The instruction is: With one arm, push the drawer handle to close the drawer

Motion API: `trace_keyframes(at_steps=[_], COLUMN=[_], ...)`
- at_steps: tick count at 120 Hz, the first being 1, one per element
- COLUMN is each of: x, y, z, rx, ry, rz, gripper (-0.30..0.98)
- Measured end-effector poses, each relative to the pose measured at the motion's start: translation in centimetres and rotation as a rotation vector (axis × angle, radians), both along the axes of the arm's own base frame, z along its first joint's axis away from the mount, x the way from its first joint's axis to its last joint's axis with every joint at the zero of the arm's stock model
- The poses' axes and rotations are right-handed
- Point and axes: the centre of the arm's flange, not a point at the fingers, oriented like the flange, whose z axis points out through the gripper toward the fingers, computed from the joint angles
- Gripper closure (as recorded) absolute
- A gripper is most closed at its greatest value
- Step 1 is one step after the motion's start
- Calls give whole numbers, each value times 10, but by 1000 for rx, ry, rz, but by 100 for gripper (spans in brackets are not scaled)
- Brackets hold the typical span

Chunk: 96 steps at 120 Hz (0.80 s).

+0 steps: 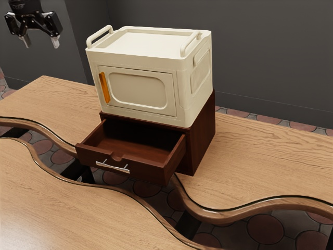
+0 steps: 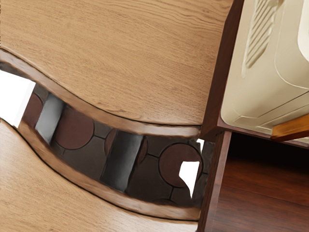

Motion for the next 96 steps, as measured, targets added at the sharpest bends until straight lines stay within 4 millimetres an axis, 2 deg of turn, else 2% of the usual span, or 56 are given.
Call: trace_keyframes(at_steps=[9,10,16,21,24,30,34,40,46,48,52,54,58,63,69,76,87,96], x=[-1,-2,-26,-39,-42,-29,-18,-16,-30,-40,-79,-100,-130,-145,-148,-147,-126,-110], y=[0,0,-13,-25,-33,-47,-61,-79,-95,-82,-40,-34,-39,-58,-69,-83,-105,-126], z=[2,8,79,108,116,107,85,55,-3,-25,-67,-82,-117,-173,-224,-267,-318,-342], rx=[2,6,58,79,87,102,75,7,-115,-155,-213,-222,-217,-204,-190,-186,-169,-144], ry=[-3,-13,-141,-193,-210,-195,-153,-94,11,42,88,102,142,232,314,374,401,350], rz=[1,1,-10,-23,-33,-52,-84,-153,-253,-253,-196,-179,-164,-164,-152,-149,-156,-183], gripper=[2,2,2,2,2,2,2,2,2,3,3,2,2,2,2,2,2,2])
